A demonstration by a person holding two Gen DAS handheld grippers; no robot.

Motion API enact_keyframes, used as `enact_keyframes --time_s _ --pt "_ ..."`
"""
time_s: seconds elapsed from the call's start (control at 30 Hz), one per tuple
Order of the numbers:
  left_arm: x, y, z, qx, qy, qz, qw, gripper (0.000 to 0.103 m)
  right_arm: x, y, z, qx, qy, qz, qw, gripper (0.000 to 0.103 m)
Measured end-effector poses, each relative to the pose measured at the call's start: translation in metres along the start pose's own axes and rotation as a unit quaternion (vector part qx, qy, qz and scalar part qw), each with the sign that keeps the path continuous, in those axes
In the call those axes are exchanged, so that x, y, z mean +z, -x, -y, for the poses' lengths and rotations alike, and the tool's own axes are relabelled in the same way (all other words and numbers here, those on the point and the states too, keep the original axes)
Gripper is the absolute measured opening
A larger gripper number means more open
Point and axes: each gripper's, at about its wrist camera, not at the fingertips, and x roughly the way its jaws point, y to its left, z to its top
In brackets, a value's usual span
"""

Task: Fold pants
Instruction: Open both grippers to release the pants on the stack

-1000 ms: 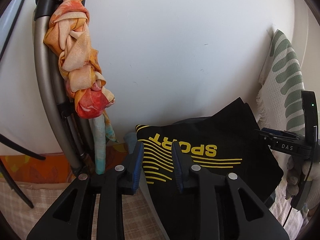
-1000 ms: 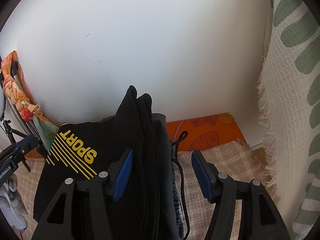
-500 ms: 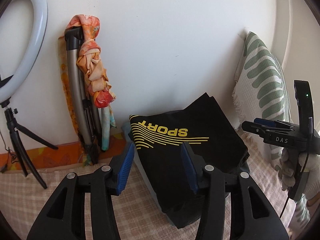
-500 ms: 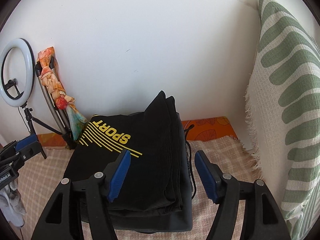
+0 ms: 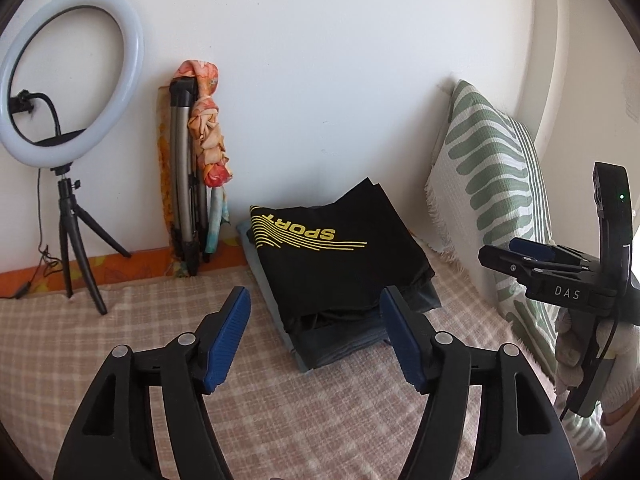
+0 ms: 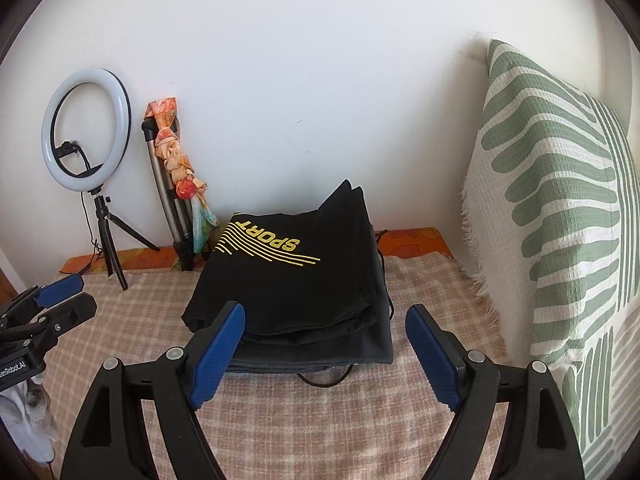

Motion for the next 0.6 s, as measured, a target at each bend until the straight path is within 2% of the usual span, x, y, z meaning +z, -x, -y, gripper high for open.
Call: enact_keyframes --time_s 0.2,0.27,0.47,0.6 --pt "-0.009 0.038 0.004 0.016 0.011 0.021 0.9996 0.072 -0.009 0.052 -0.031 -0.001 0.011 0.024 1.000 0.097" --pt "-0.013 0.052 0.005 0.023 0.011 0.030 0.9992 0.077 -0.013 0.066 -0.040 0.000 0.007 0.037 0.999 0.103" --pt "-0.033 0.084 0.012 0.042 -0.013 0.040 0.9982 0.079 -0.037 0.086 -0.066 -0.001 0.012 0.052 0.999 0.103" --pt "-0.051 0.096 0.010 0.041 -0.006 0.039 0.9984 0.081 -0.062 0.086 -0.077 0.005 0.004 0.050 0.999 0.103"
